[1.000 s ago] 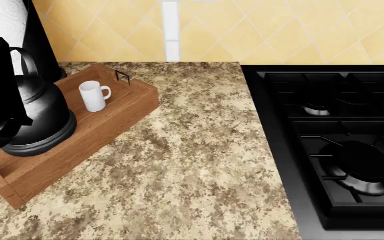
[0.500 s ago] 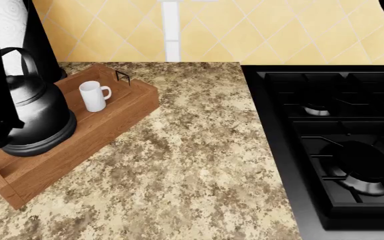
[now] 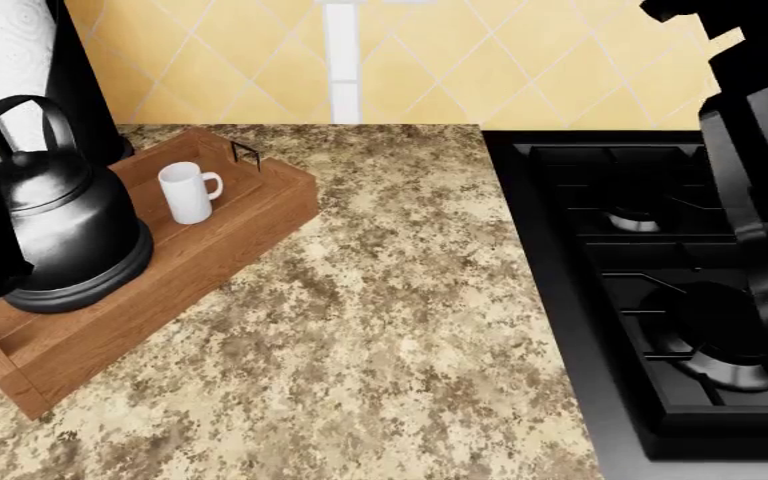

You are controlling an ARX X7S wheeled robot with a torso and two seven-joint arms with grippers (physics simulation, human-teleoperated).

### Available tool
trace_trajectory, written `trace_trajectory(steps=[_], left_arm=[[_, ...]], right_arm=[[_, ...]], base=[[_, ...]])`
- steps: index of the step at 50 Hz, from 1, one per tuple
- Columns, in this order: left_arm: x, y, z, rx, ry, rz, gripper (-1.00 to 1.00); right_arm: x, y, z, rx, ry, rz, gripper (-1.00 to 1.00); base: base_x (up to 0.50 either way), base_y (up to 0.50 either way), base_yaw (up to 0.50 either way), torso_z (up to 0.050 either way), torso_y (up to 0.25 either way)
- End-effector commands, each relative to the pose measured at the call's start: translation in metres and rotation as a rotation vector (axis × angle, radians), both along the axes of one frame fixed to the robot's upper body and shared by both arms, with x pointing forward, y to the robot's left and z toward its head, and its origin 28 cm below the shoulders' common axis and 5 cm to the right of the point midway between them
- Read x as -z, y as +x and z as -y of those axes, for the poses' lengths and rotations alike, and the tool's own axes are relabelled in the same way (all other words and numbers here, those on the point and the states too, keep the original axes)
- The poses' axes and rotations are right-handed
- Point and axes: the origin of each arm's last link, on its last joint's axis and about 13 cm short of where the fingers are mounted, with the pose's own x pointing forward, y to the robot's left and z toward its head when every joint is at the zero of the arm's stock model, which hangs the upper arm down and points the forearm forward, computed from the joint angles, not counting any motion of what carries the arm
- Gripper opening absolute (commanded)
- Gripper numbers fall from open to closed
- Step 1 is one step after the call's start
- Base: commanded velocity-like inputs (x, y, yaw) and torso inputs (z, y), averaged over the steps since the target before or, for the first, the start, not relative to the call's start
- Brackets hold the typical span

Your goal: Pick the kettle from the counter and place it on the tray. Then pick the mug from the cabinet and place it on the tray. Then close the cabinet doors.

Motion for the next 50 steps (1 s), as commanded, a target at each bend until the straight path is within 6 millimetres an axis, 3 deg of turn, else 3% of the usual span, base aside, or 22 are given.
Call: trace_trajectory(steps=[1,12,30,38,50], left_arm=[[0.007,-0.001,-0.004,0.002,-0.008,-0.006,1.00],[0.012,-0.001,-0.007,0.000,-0.009,-0.015,1.00],[0.022,-0.004,-0.011,-0.003,-0.028,-0.027,1.00],[0.023,-0.004,-0.011,0.001,-0.031,-0.030,1.00],[0.019,-0.004,-0.009,0.014,-0.029,-0.024,1.00]], right_arm=[[0.046,0.030,-0.046,-0.173,-0.148,-0.233,1.00],[0.061,0.042,-0.037,-0.119,-0.163,-0.298,1.00],[0.085,0.062,-0.003,0.050,-0.077,-0.462,1.00],[0.105,0.071,0.013,0.156,-0.041,-0.522,1.00],[0.130,0.077,0.029,0.416,-0.128,-0.558,1.00]], base=[[0.00,0.00,0.01,0.000,0.000],[0.00,0.00,0.01,0.000,0.000],[0.00,0.00,0.00,0.000,0.000],[0.00,0.00,0.00,0.000,0.000],[0.00,0.00,0.00,0.000,0.000]])
